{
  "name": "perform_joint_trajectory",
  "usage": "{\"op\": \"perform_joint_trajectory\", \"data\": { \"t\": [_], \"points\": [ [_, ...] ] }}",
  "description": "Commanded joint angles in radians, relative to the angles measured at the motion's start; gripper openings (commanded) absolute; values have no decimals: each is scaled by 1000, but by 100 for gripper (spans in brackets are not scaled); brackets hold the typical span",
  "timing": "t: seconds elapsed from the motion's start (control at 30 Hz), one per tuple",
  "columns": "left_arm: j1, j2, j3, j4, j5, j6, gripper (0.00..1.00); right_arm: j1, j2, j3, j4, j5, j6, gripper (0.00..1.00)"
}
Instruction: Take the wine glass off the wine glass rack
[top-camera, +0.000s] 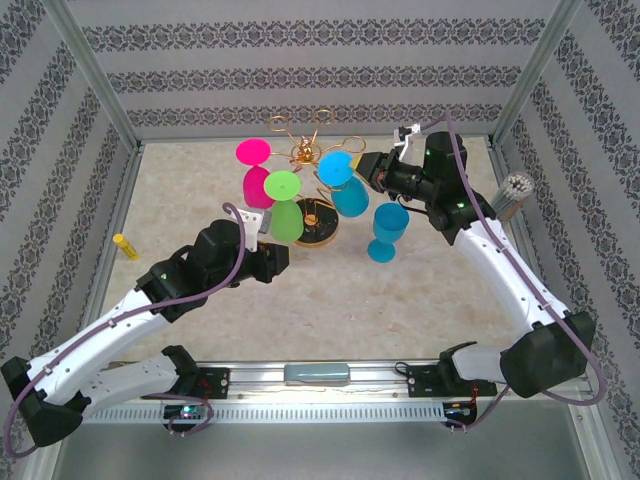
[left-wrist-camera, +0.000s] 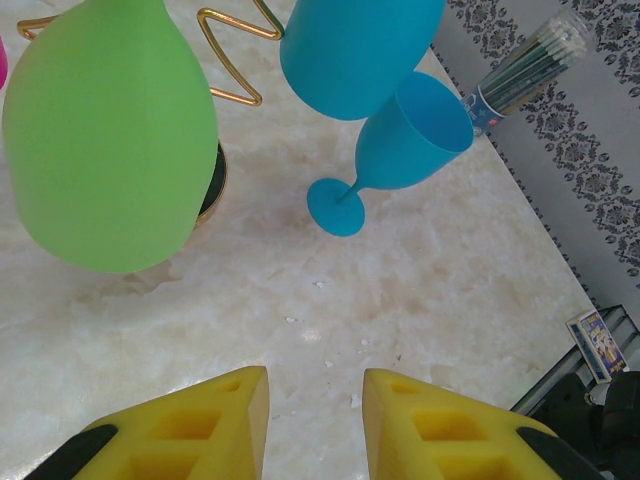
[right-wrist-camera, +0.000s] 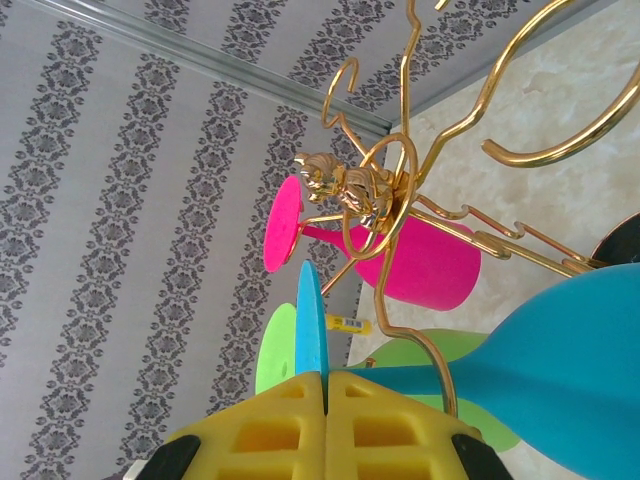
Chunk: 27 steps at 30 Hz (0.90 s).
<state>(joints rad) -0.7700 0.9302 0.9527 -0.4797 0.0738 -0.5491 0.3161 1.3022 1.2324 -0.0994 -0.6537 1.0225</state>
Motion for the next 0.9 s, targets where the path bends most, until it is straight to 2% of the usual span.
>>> {"op": "perform_joint_trajectory", "data": {
  "t": [0.0, 0.87],
  "points": [
    [14, -21, -10, 27, -11, 11, 31, 0, -30, 19, 52, -25, 13, 0],
    [14, -28, -14, 18, -24, 9, 31, 30, -23, 7, 37, -35, -3, 0]
  ]
}}
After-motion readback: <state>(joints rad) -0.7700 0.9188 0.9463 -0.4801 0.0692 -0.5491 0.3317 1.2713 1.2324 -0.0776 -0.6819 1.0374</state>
